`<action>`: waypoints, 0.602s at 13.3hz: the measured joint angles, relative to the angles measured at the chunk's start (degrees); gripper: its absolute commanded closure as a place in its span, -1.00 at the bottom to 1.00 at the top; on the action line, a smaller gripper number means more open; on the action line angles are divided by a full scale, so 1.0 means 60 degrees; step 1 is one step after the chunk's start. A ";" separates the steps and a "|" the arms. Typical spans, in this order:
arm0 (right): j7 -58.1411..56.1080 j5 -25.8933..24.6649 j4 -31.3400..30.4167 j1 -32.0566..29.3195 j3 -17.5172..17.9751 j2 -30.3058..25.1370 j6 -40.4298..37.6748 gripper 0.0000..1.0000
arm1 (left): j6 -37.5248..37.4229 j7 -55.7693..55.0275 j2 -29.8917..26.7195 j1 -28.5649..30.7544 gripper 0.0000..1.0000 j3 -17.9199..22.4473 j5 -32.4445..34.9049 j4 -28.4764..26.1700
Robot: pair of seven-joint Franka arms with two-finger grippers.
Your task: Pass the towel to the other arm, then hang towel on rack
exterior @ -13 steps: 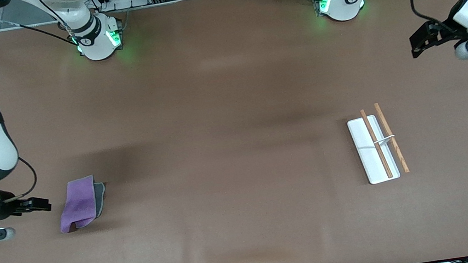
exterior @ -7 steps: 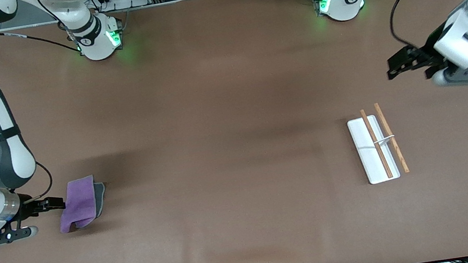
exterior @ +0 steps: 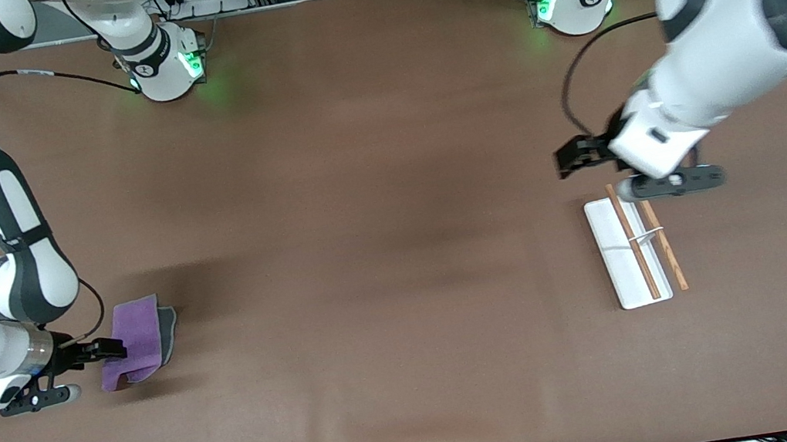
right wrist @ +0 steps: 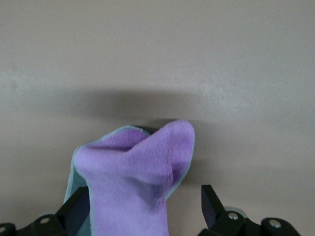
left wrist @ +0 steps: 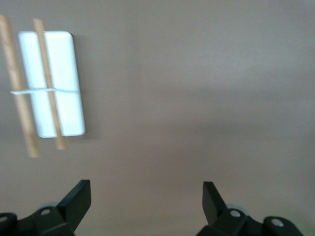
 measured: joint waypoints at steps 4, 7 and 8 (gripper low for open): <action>-0.0121 0.0025 0.0009 0.0012 0.0010 0.0174 0.0331 -1.00 | 0.1033 -0.1584 0.0645 -0.0772 -1.00 -0.0004 -0.0245 -0.0005; -0.0132 0.0043 0.0009 0.0065 0.0034 0.0227 0.0497 -0.92 | 0.1694 -0.1963 0.1194 -0.0819 -1.00 0.0022 -0.0421 0.0001; -0.0133 0.0046 0.0009 0.0070 0.0037 0.0242 0.0502 -0.73 | 0.1788 -0.1978 0.1296 -0.0813 -1.00 0.0041 -0.0478 0.0006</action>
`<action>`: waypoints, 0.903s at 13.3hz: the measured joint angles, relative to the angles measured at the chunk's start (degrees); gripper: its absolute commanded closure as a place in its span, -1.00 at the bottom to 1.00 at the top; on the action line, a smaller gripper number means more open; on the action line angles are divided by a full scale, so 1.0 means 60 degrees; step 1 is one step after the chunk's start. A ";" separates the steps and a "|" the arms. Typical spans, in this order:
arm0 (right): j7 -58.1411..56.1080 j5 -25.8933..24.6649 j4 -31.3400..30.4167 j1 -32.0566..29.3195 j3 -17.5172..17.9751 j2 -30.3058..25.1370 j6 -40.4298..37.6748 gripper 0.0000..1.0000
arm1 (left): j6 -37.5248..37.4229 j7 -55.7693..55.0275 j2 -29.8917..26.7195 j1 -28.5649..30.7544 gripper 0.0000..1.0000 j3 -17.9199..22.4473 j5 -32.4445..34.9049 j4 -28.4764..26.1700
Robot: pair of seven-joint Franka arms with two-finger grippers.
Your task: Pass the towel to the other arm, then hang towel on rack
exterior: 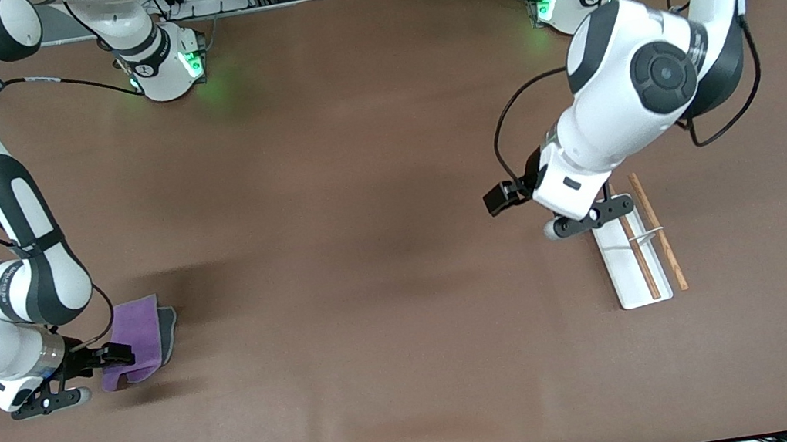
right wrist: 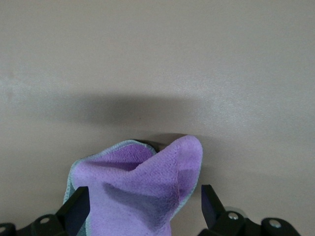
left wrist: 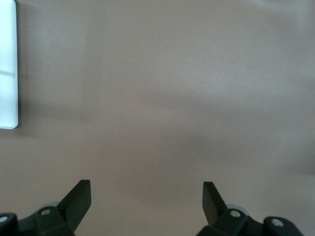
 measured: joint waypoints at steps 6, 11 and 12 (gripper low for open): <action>-0.0006 0.0051 0.0000 0.0000 0.0000 0.0123 0.0027 -0.32 | 0.0205 -0.0381 0.0202 0.0002 -1.00 0.0043 -0.1045 0.0031; -0.0007 0.0097 0.0005 0.0000 0.0000 0.0150 0.0053 1.00 | 0.0221 -0.0960 0.0258 -0.0003 -1.00 0.0041 -0.1053 0.0146; -0.0006 0.0100 0.0005 0.0000 0.0000 0.0150 0.0053 1.00 | 0.0222 -0.0961 0.0273 -0.0017 -1.00 0.0032 -0.1058 0.0148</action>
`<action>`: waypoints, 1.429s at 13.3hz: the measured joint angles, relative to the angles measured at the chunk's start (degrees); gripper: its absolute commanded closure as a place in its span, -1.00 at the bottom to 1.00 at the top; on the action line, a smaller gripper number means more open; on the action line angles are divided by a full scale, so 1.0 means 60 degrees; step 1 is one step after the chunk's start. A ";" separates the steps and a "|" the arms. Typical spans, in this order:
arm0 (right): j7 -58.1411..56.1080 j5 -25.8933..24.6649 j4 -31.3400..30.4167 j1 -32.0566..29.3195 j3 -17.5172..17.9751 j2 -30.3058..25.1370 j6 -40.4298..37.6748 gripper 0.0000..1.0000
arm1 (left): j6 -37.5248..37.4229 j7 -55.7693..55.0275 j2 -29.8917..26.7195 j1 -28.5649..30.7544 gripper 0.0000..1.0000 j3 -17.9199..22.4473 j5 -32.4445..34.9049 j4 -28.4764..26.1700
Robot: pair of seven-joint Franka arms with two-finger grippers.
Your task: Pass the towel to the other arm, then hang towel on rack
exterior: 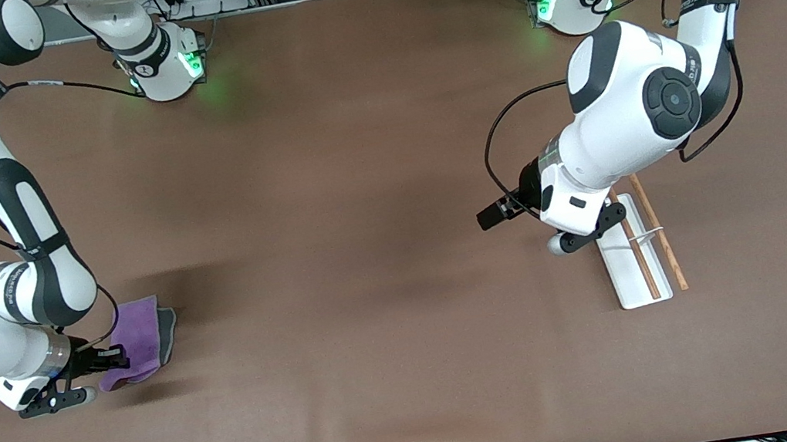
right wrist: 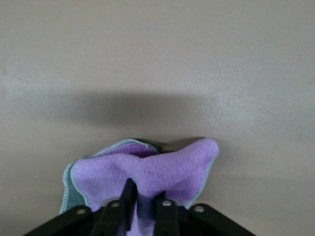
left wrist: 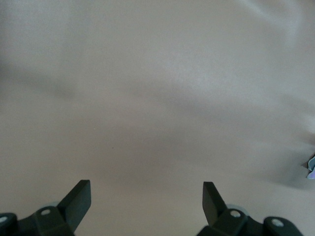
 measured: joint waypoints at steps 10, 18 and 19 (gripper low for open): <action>-0.0014 0.0019 0.0399 0.0113 0.0403 -0.0828 -0.0679 1.00 | 0.0056 -0.0331 0.0424 -0.0081 -1.00 -0.0013 -0.0667 0.0452; 0.2701 0.0122 0.0420 0.1528 0.0955 -0.2405 -0.2210 1.00 | 0.0061 -0.0739 0.0474 -0.0092 -1.00 -0.0084 -0.0770 0.0759; 0.3134 0.0126 0.0422 0.1773 0.1025 -0.2507 -0.2211 1.00 | 0.0061 -0.0740 0.0474 -0.0091 -1.00 -0.0089 -0.0945 0.0760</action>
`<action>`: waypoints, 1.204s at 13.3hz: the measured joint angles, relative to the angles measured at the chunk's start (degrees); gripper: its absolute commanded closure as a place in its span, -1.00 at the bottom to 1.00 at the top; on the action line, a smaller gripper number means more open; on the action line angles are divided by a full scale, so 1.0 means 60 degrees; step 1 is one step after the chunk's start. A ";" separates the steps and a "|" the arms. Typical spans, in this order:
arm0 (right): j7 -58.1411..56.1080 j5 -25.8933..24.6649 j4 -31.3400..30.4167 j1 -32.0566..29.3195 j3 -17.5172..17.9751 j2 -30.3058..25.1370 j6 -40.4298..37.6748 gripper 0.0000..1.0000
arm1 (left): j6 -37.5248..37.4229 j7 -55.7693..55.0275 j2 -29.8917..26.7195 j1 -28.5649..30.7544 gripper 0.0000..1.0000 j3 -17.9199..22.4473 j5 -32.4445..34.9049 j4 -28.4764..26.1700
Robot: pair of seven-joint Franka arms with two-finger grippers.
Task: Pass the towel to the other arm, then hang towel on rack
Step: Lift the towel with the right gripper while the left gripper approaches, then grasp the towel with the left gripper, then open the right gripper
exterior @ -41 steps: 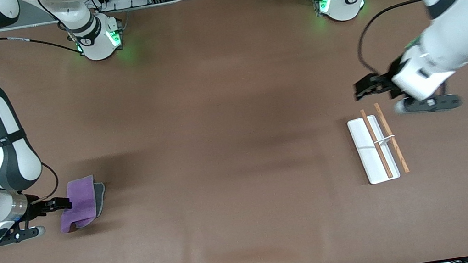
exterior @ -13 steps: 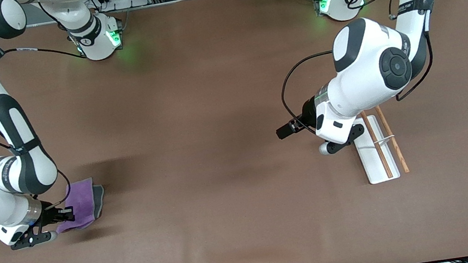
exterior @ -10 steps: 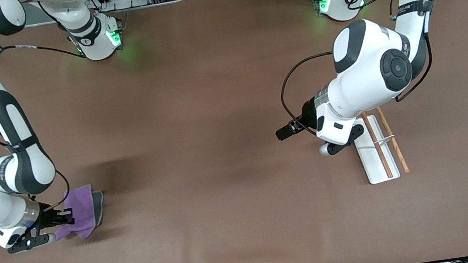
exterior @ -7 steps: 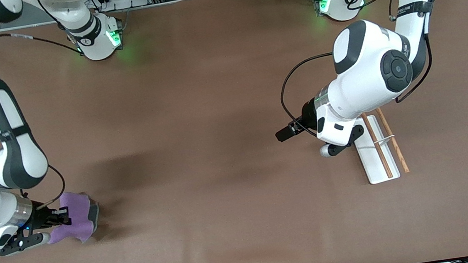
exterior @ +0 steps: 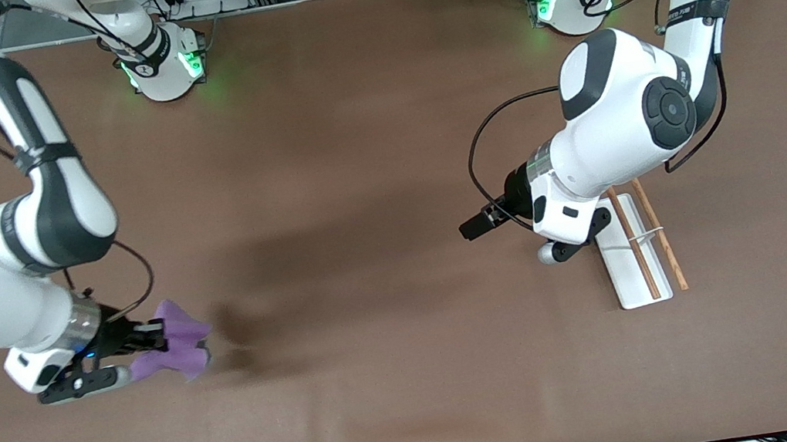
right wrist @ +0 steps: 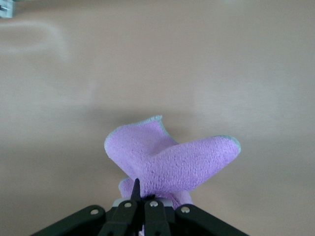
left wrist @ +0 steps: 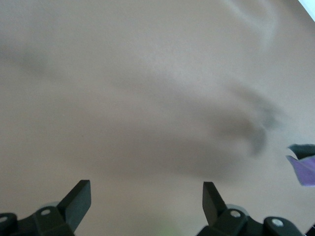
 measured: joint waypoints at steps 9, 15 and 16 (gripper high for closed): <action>0.4511 0.0373 0.0644 0.1300 0.1111 -0.0228 0.0058 1.00 | 0.0610 -0.0011 0.0882 0.0096 -1.00 0.0119 -0.2800 -0.0067; 0.8434 0.0379 0.0770 0.2783 0.1136 -0.0197 0.0612 1.00 | 0.0869 -0.0014 0.1621 0.0110 -0.95 0.0157 -0.4817 -0.0067; 0.8922 0.0379 0.0770 0.3023 0.1137 -0.0177 0.0745 1.00 | 0.0893 -0.0042 0.1745 0.0103 -0.86 0.0155 -0.4950 -0.0067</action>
